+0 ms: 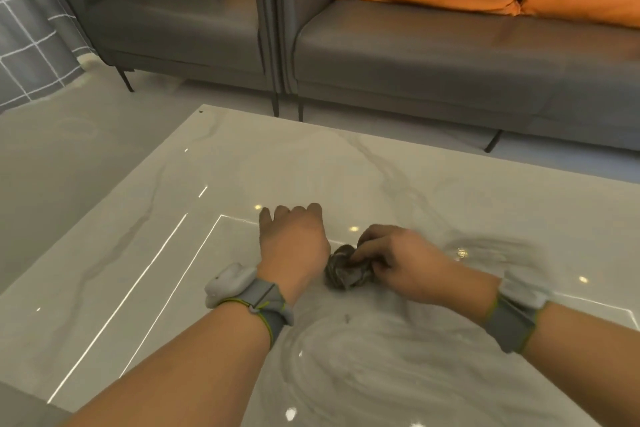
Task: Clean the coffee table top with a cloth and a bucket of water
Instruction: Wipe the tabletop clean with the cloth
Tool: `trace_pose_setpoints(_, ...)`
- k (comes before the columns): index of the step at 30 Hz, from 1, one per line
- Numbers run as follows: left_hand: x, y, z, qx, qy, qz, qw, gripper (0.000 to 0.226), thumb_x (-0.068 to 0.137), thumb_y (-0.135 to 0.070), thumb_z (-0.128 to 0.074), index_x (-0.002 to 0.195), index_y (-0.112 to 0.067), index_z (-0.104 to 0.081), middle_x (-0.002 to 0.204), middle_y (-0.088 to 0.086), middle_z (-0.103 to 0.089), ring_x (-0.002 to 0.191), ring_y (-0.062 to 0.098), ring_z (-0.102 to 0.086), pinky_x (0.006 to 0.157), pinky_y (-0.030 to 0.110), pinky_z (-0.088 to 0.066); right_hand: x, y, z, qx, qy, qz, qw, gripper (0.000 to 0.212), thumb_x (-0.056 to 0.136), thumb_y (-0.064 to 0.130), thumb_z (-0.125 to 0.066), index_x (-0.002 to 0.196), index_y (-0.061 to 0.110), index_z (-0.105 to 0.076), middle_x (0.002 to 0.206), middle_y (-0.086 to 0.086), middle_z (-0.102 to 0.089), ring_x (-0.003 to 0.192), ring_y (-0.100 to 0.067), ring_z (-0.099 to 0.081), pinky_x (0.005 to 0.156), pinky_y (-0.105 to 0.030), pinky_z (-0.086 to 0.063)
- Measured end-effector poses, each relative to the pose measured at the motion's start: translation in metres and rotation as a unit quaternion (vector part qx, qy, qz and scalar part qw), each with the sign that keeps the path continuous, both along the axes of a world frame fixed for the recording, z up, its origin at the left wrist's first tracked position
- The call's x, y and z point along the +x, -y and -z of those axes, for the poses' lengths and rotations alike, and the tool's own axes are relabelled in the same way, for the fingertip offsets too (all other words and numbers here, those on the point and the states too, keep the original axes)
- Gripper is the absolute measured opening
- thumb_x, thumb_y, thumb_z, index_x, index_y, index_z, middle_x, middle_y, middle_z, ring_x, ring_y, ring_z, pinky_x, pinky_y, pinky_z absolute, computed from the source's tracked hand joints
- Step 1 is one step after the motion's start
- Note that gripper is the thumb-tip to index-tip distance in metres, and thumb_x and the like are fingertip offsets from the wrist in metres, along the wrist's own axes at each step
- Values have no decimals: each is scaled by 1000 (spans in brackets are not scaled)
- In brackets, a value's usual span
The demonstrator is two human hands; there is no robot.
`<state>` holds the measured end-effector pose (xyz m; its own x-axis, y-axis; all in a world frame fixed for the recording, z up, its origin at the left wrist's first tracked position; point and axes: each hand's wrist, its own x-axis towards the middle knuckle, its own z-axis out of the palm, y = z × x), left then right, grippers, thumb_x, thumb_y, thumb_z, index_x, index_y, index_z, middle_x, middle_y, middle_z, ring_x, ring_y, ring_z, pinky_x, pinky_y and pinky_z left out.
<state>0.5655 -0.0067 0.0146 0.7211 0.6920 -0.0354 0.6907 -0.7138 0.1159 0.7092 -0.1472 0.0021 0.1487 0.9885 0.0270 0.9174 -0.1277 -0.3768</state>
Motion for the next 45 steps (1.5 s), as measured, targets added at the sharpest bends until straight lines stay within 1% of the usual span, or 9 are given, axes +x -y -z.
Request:
trace_pose_setpoints(4, 13, 13, 1, 39, 4, 87, 995, 57, 76, -15, -26, 125, -20, -54, 99, 3, -66, 92, 30, -58, 84, 36, -39, 72, -3, -15, 42, 58, 119, 990, 40, 74, 7, -59, 104, 26, -77, 109, 1, -69, 98, -27, -65, 83, -31, -50)
trace_pose_setpoints(11, 25, 18, -8, 60, -59, 110, 990, 30, 84, -7, -42, 111, -16, -51, 65, -2, -36, 68, 27, -43, 49, 29, -15, 183, -28, -14, -20, 64, 377, 924, 41, 88, 9, -57, 123, 26, -70, 126, -10, -61, 107, -35, -61, 91, -36, -52)
trace_pose_setpoints(16, 27, 15, -11, 33, -54, 105, 992, 30, 83, -5, -42, 108, -16, -55, 66, -2, -38, 71, 28, -45, 49, 27, -18, 189, -52, 7, -44, 2, 400, 915, 43, 91, 13, -55, 127, 34, -66, 131, -4, -61, 111, -32, -61, 98, -37, -51)
trace_pose_setpoints(19, 28, 13, -10, 37, -47, 100, 993, 33, 86, -7, -43, 115, -16, -56, 83, 2, -58, 76, 29, -50, 54, 29, -25, 168, -55, 15, -15, 24, 350, 936, 46, 91, 11, -50, 126, 34, -66, 127, -6, -58, 109, -33, -59, 93, -33, -49)
trace_pose_setpoints(22, 30, 12, -8, 33, -46, 91, 994, 34, 87, -9, -43, 117, -17, -56, 98, 5, -66, 85, 30, -58, 67, 31, -30, 127, -39, 22, 28, 57, 247, 967, 50, 87, 11, -52, 129, 35, -65, 118, -6, -58, 103, -34, -58, 83, -34, -48)
trace_pose_setpoints(25, 31, 18, -9, 31, -64, 79, 994, 28, 85, -9, -43, 110, -16, -55, 84, 2, -59, 81, 30, -56, 74, 33, -33, 92, -10, 28, 49, 58, 180, 981, 51, 84, 10, -54, 129, 31, -64, 117, -2, -60, 101, -31, -57, 83, -36, -49)
trace_pose_setpoints(29, 37, 32, -15, 8, -143, 97, 985, 15, 86, -13, -42, 100, -16, -46, 76, -1, -47, 84, 28, -53, 107, 50, -31, 50, 29, 31, 67, 38, 134, 988, 42, 76, 18, -43, 108, 27, -70, 110, 0, -63, 93, -30, -60, 77, -39, -53)
trace_pose_setpoints(36, 55, 64, -12, -2, -119, 181, 976, 30, 88, -21, -45, 118, -18, -49, 117, 5, -61, 110, 32, -56, 97, 43, -38, 28, 70, -1, -26, -8, 33, 999, 43, 81, 13, -45, 113, 29, -70, 109, 1, -61, 98, -25, -59, 79, -37, -52)
trace_pose_setpoints(45, 63, 54, -7, -62, -104, 146, 982, 48, 88, -11, -41, 135, -14, -46, 118, 9, -65, 107, 32, -60, 85, 34, -44, 170, 47, -4, 58, 67, 330, 940, 39, 87, 8, -55, 118, 25, -72, 112, -8, -60, 103, -37, -57, 87, -42, -51)
